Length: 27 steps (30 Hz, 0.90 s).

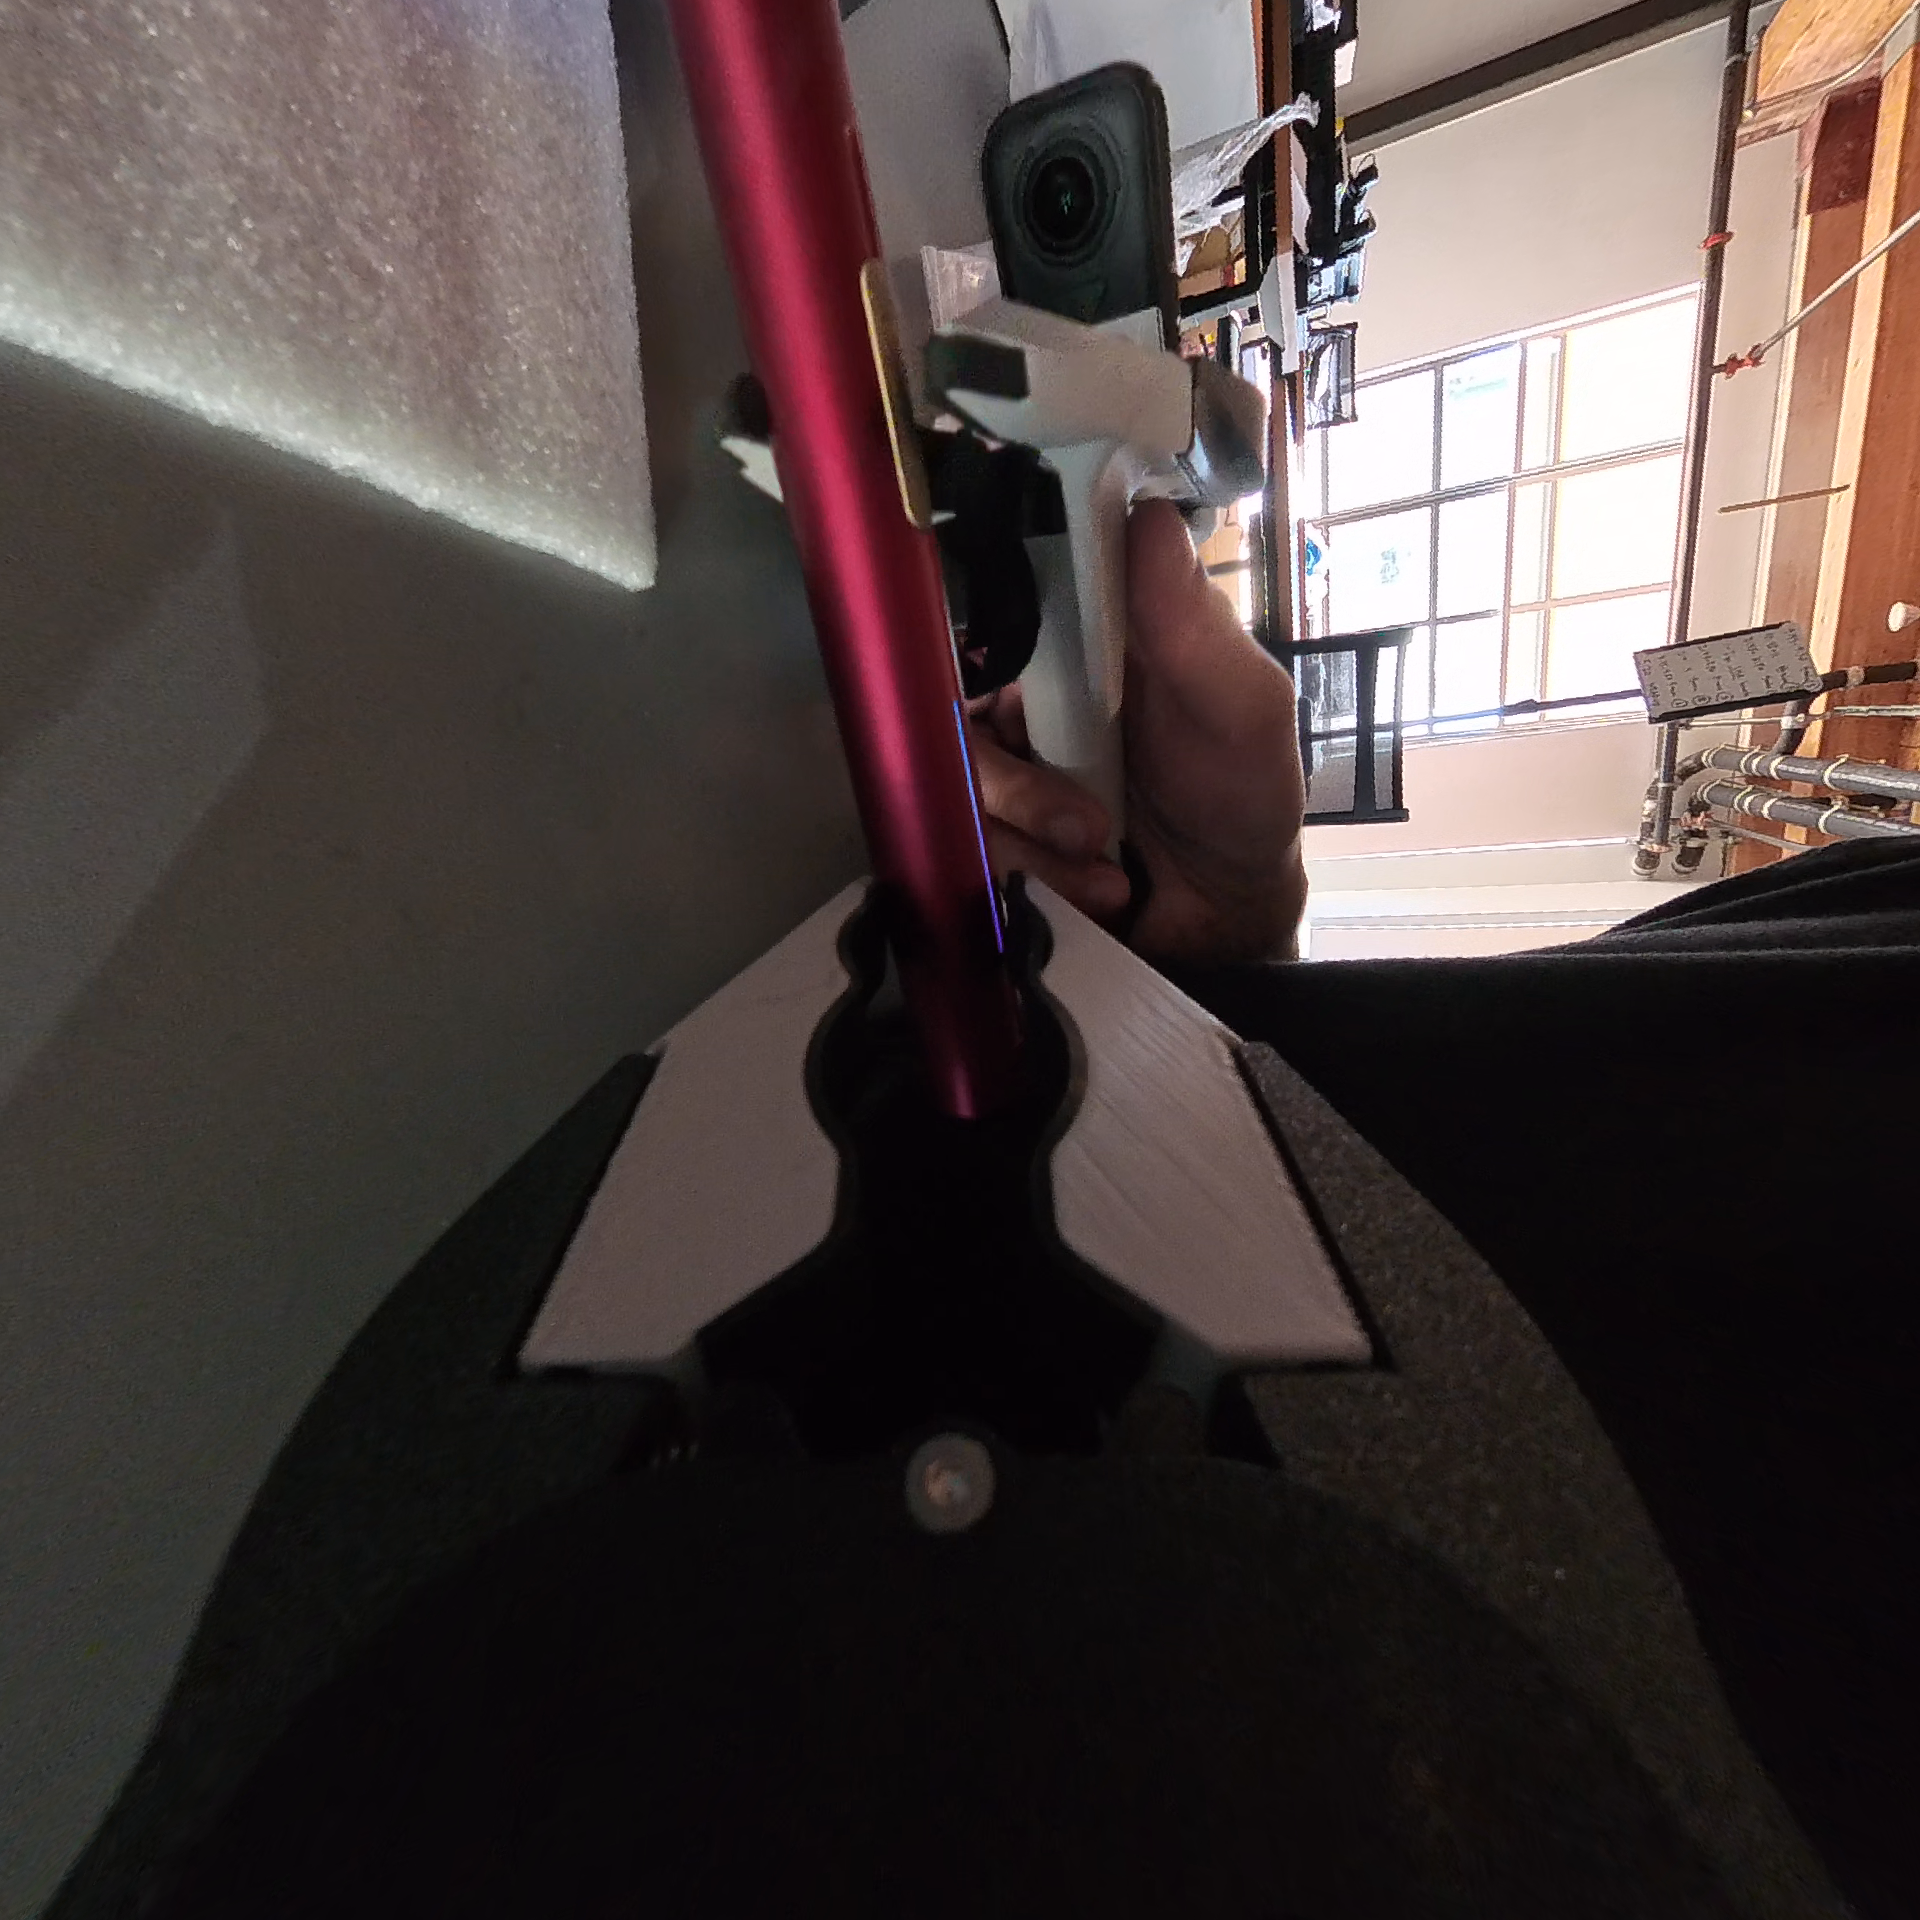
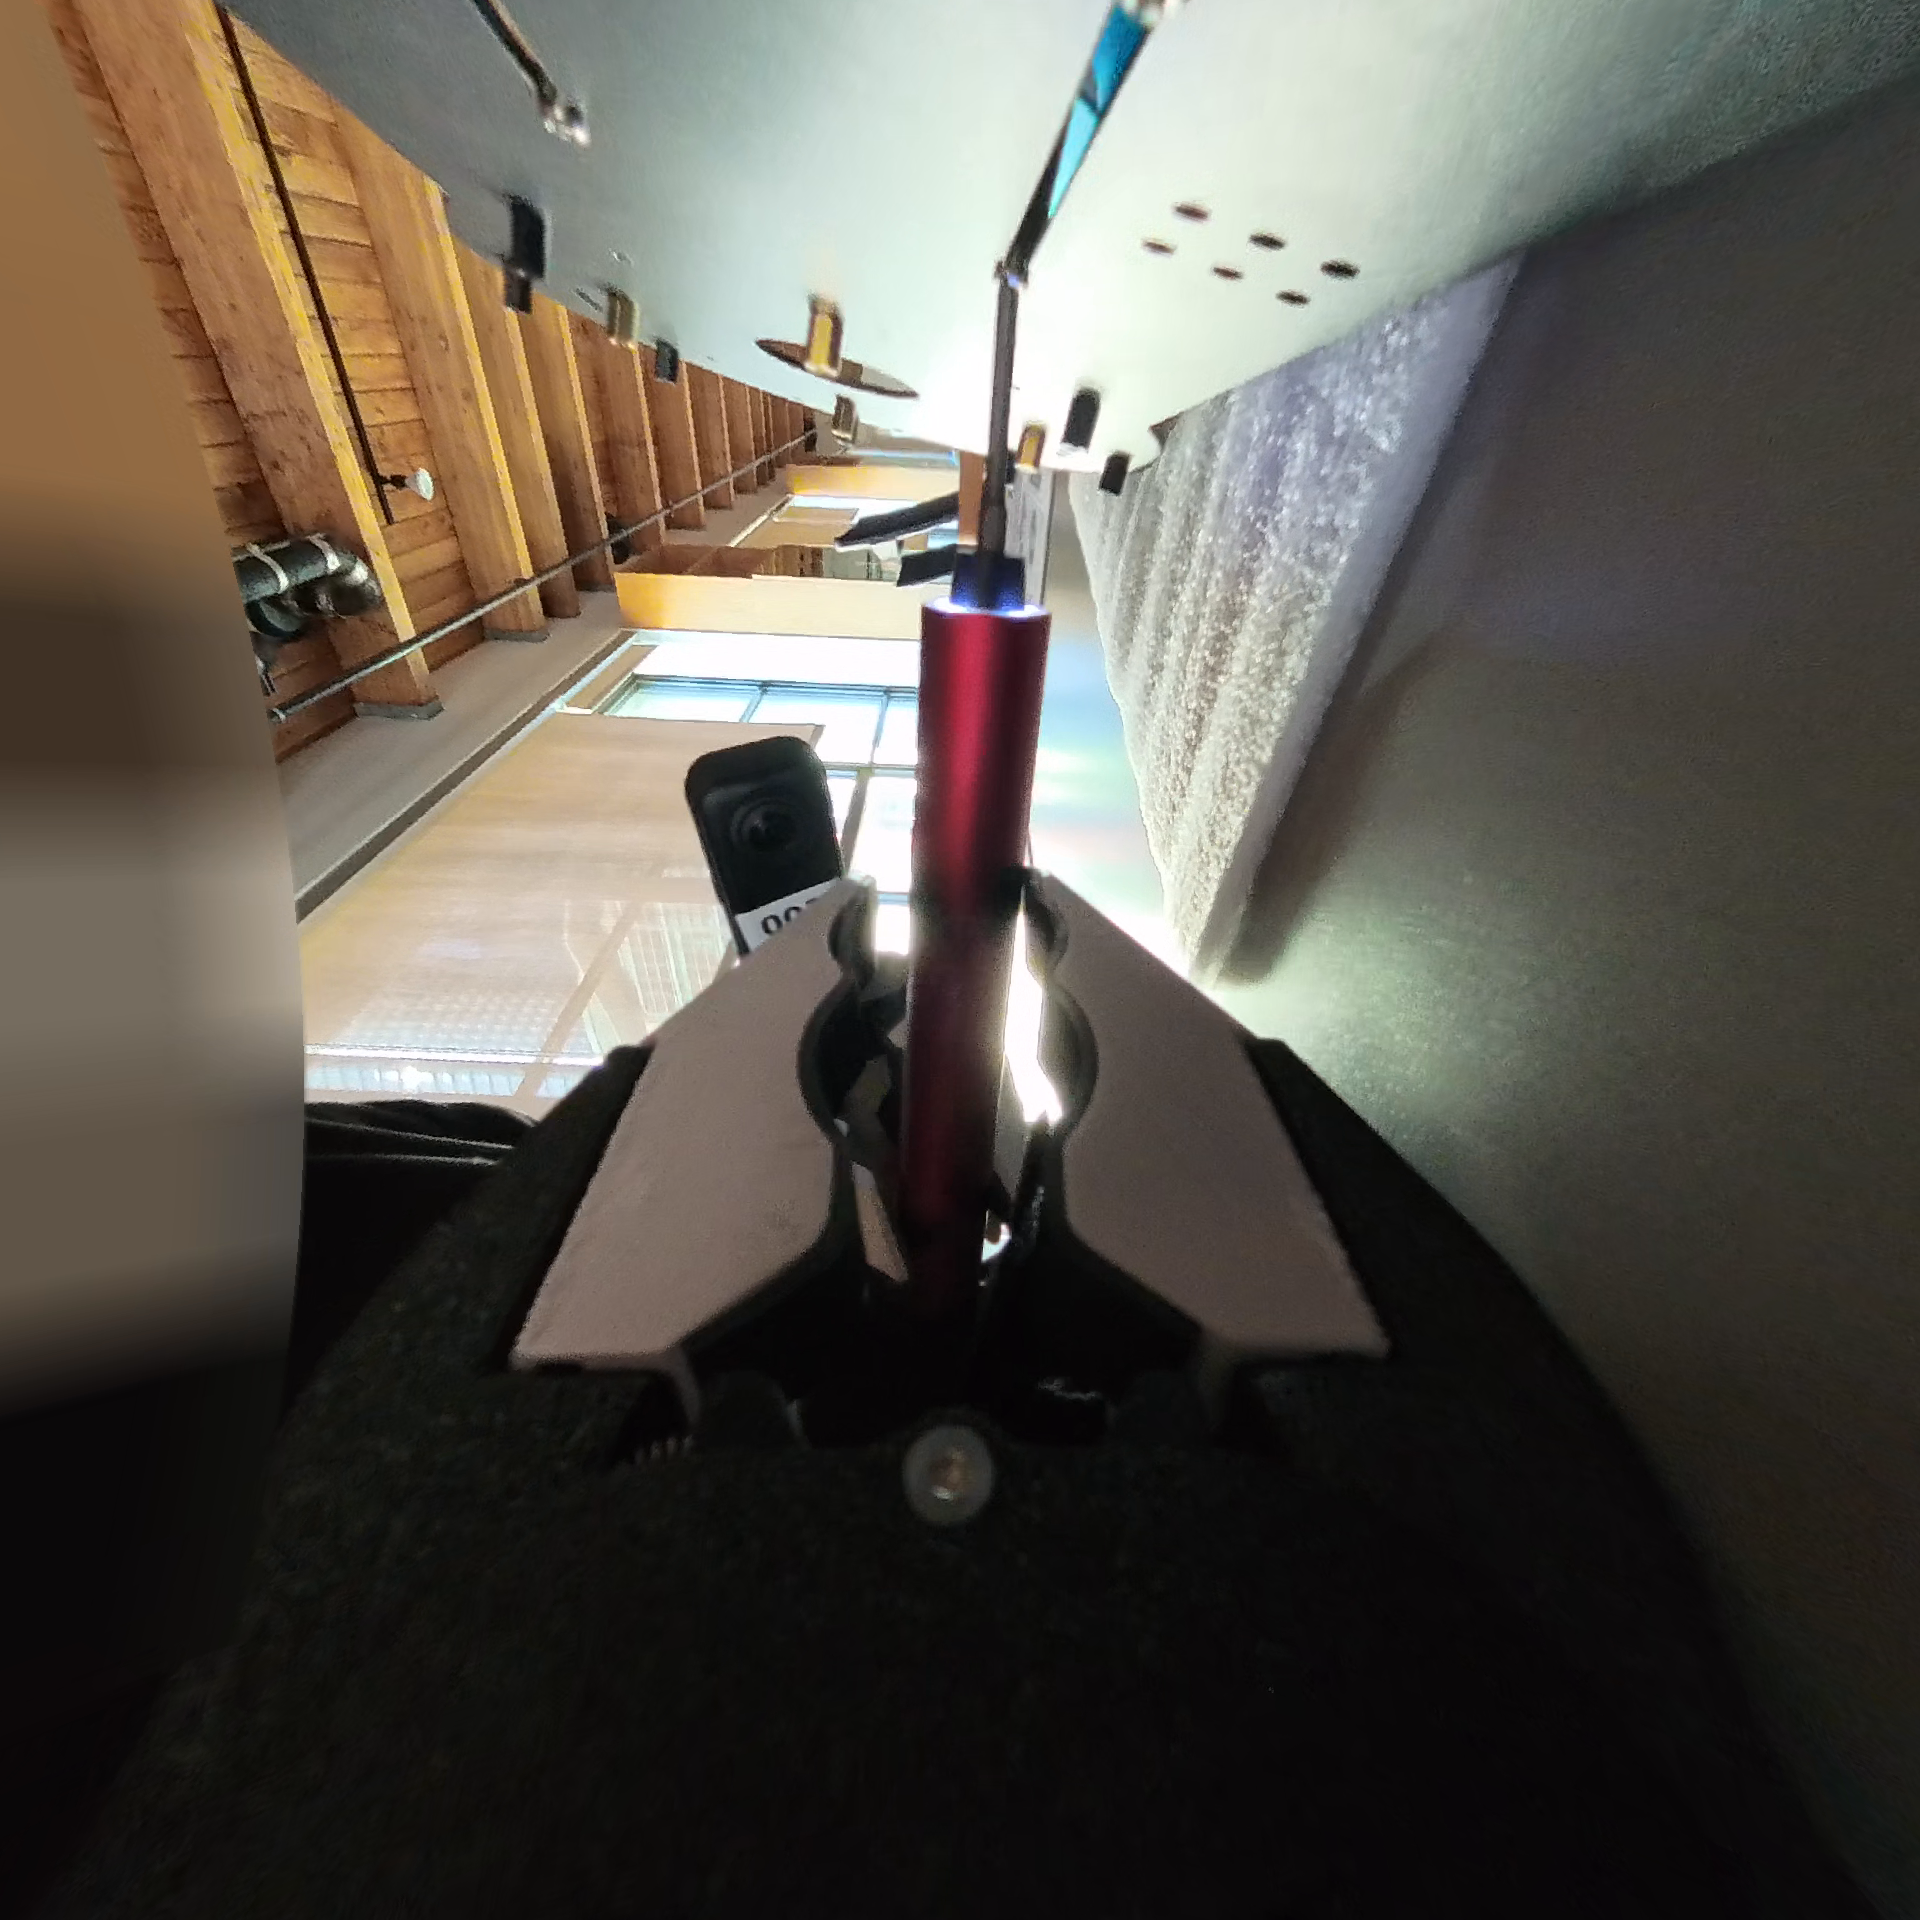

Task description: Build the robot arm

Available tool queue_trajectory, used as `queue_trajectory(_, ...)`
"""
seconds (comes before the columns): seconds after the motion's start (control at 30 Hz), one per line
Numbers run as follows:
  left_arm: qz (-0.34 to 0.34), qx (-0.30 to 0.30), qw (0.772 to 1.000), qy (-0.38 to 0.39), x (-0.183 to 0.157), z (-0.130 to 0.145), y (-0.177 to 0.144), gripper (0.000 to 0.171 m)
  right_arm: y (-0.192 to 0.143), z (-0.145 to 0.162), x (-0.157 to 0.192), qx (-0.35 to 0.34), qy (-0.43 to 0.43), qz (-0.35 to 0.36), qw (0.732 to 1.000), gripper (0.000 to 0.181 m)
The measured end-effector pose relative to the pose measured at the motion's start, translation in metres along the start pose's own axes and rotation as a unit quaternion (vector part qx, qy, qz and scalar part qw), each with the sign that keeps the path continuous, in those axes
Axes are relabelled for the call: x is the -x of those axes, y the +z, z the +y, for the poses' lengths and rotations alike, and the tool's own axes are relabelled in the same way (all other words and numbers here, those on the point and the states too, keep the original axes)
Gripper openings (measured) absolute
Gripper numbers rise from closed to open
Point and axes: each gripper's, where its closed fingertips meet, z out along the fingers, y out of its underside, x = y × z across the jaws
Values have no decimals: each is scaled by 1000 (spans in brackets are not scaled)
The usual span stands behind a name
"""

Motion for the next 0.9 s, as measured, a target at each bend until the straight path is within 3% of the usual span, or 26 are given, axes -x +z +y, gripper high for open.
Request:
queue_trajectory(0.5,13,5,1000,-5,-1,0,3,22,-3,-9,-2,4,-1,11,1000,19)
queue_trajectory(0.63,24,18,1000,-9,-1,1,3,21,-7,-8,-4,20,-7,36,999,30)
queue_trajectory(0.77,20,34,999,-7,3,3,5,21,-44,-9,8,46,-76,111,990,42)
queue_trajectory(0.9,32,39,999,-12,0,3,7,21,-90,-21,82,134,-253,77,955,37)
